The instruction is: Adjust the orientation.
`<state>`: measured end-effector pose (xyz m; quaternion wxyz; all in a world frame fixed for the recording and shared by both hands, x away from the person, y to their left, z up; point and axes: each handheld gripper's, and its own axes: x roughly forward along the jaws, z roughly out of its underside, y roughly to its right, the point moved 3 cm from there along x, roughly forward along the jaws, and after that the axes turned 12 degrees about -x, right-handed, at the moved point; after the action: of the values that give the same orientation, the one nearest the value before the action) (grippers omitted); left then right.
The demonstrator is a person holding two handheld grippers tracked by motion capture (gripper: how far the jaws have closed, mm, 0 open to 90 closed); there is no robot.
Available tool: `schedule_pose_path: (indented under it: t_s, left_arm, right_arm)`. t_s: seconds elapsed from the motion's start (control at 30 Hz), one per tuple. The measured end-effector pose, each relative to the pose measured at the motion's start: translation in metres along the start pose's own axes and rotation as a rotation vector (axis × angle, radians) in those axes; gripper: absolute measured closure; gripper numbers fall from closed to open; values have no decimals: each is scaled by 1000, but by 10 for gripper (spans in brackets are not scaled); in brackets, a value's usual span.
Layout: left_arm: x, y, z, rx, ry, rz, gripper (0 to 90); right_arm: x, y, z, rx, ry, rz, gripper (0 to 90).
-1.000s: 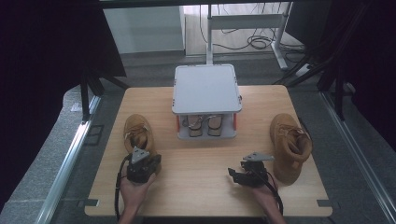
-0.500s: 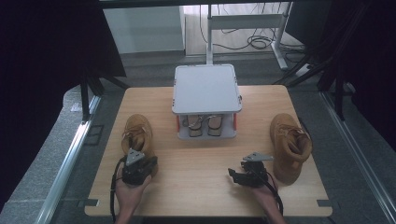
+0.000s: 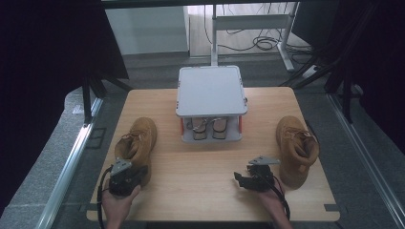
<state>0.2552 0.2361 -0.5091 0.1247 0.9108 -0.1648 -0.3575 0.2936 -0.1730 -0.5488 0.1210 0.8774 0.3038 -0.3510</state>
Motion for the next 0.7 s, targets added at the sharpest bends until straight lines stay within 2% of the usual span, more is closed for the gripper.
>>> schedule_pose_path:
  t_s: [0.3, 0.4, 0.53, 0.7]
  left_arm:
    - [-15, -22, 2, -36, 3, -19, 899]
    - [-21, -32, 1, -56, 32, -36, 899]
    - [-24, -38, -1, -67, 34, -24, 900]
    - [-26, -42, -2, -74, 43, -35, 900]
  right_arm:
    - [1, 0, 1, -1, -1, -2, 376]
    - [1, 1, 1, 1, 0, 0, 376]
    - [1, 1, 0, 3, 1, 1, 376]
    - [1, 1, -1, -1, -1, 1, 376]
